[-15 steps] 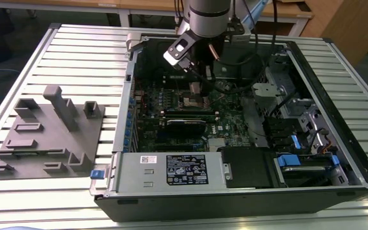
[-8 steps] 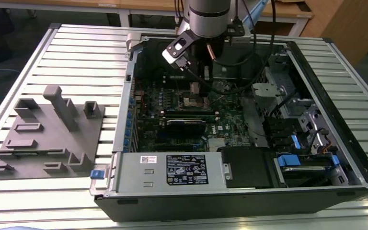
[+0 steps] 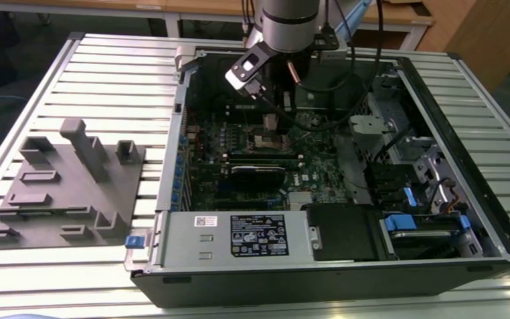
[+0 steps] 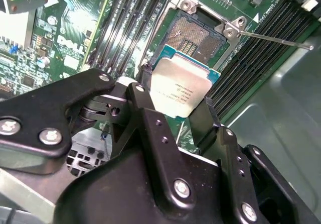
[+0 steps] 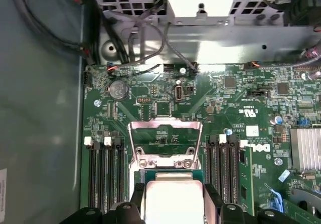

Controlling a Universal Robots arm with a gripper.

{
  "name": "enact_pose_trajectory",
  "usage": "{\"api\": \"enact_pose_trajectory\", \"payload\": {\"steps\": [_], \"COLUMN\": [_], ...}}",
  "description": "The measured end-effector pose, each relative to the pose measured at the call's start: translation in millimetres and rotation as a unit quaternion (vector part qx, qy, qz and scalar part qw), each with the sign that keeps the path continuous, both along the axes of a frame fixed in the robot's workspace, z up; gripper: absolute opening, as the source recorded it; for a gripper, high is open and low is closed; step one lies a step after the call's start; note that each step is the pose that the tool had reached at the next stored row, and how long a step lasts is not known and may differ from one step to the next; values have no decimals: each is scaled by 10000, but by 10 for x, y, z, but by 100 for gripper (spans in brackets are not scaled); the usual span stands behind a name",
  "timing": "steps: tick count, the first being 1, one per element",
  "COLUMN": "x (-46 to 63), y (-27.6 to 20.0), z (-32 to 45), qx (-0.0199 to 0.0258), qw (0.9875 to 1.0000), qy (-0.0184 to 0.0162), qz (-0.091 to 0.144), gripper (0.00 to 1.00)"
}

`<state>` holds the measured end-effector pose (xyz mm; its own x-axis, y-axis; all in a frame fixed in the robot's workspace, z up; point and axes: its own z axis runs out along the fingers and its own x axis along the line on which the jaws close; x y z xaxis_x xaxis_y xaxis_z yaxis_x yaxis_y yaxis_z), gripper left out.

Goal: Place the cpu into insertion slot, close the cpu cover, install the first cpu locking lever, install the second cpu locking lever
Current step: 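Place the cpu into insertion slot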

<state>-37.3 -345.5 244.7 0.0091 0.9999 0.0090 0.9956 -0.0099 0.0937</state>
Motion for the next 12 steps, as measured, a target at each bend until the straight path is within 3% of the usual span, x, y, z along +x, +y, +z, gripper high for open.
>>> {"api": "enact_pose_trajectory", "payload": {"steps": [3,12], "x": [-2,-106], "y": [0,0], "z": [-4,-61], "qx": [7,6], "qw": [9999,9998], "qy": [-1,0], "qz": [125,188], "gripper": [54,54]}}
